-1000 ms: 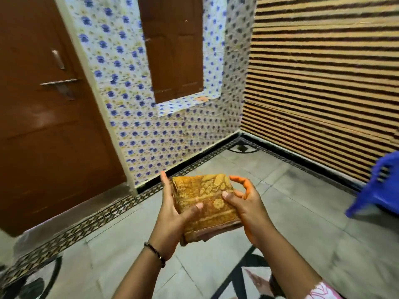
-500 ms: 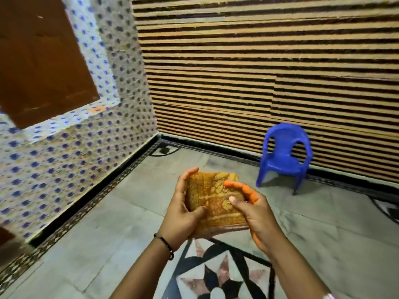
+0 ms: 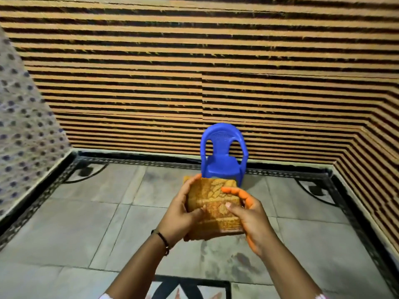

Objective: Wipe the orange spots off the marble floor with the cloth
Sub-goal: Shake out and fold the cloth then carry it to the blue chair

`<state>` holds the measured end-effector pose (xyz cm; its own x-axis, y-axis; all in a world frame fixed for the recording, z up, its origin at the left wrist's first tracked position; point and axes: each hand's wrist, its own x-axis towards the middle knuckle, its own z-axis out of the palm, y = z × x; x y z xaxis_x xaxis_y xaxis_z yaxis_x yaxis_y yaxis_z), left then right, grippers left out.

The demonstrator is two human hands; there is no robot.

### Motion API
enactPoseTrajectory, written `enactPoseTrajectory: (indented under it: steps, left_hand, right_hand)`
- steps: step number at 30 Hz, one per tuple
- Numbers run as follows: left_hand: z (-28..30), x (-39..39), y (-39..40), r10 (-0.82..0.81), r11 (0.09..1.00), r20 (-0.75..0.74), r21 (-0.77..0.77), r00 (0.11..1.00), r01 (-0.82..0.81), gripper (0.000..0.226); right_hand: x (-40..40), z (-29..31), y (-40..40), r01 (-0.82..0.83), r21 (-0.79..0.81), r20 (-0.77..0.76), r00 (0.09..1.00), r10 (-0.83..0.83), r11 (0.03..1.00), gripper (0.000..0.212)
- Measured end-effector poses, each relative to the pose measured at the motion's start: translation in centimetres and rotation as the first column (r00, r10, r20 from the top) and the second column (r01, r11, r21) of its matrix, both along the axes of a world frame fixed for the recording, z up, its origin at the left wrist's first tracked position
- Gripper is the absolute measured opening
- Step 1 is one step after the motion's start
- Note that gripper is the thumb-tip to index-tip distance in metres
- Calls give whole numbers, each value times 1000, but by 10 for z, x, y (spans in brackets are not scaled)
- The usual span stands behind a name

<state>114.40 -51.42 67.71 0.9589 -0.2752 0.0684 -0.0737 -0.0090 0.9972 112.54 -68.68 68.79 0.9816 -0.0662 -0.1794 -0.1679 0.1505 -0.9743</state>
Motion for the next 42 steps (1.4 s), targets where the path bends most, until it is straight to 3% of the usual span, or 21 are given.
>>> enactPoseTrajectory:
  steps: [10, 17, 23, 26, 31, 35, 42]
  left_hand:
    - [-24, 172, -85, -66, 998, -73, 16, 995, 67, 69]
    - [-35, 297, -149, 14, 1000, -96, -9, 995, -15, 71]
    - [-47, 391, -193, 83, 996, -98, 24, 992, -81, 73]
    - [-60, 428, -203, 41, 998, -131, 59, 990, -33, 74]
    - [-95, 507, -203, 19, 994, -191, 109, 981, 2, 55]
    - [-130, 574, -192, 117, 977, -226, 203, 967, -71, 60]
    - [-192, 654, -192, 164, 965, -345, 249, 924, -78, 62]
  right_hand:
    - [156, -35, -75, 120, 54, -40, 992, -117, 991, 35]
    - [296, -45, -141, 13, -19, -40, 999, -14, 1000, 38]
    - [399, -59, -189, -49, -75, -34, 998, 47, 996, 55]
    - [438, -70, -201, -70, -105, -100, 993, 60, 992, 63]
    - [516, -98, -205, -85, -83, -163, 984, 71, 993, 73]
    - [583, -133, -197, -73, -137, -234, 971, 39, 988, 91]
    - [667, -184, -196, -106, -178, -391, 920, 28, 978, 77]
